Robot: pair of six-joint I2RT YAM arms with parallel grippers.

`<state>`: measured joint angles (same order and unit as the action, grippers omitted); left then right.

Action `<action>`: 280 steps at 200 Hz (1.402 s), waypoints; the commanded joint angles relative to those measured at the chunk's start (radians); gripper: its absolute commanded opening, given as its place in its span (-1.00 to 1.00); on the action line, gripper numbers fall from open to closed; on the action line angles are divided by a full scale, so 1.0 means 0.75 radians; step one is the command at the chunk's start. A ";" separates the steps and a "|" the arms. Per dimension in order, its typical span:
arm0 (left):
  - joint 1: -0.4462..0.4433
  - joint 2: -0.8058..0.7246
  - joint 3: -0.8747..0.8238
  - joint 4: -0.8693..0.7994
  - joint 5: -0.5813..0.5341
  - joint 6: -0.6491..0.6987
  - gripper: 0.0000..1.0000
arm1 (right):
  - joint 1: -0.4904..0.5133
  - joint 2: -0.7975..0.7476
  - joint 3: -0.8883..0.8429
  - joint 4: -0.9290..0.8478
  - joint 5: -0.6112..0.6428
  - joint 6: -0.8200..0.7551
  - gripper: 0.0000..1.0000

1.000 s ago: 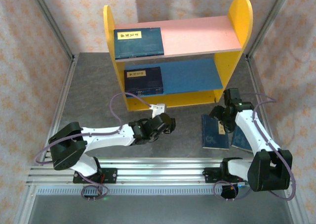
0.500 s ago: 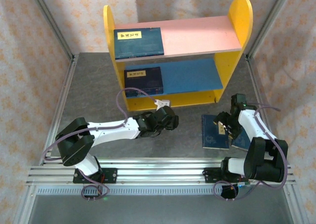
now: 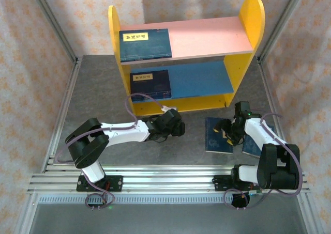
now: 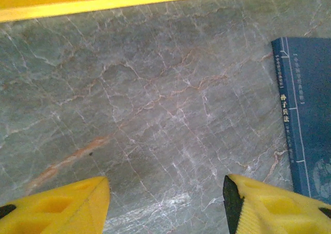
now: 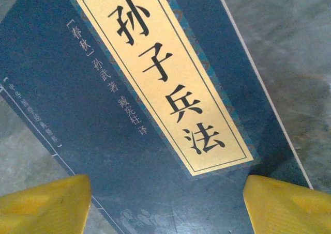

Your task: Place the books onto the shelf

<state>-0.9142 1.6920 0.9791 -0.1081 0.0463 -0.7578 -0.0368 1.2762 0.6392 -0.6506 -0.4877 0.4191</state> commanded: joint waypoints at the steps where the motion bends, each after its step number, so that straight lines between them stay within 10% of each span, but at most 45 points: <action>1: 0.003 0.023 -0.001 0.032 0.036 -0.024 0.22 | 0.023 -0.009 -0.028 0.066 -0.076 0.007 0.53; 117: 0.027 0.086 -0.013 0.016 0.034 -0.051 0.21 | 0.535 0.197 -0.014 0.435 -0.084 0.235 0.44; 280: 0.055 0.101 -0.019 0.017 0.067 -0.103 0.21 | 0.489 0.276 0.227 0.189 0.153 -0.064 0.12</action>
<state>-0.8875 1.7481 0.9665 -0.1017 0.0731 -0.8146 0.3344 1.4567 0.7750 -0.4980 -0.4088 0.4107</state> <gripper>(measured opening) 0.604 0.577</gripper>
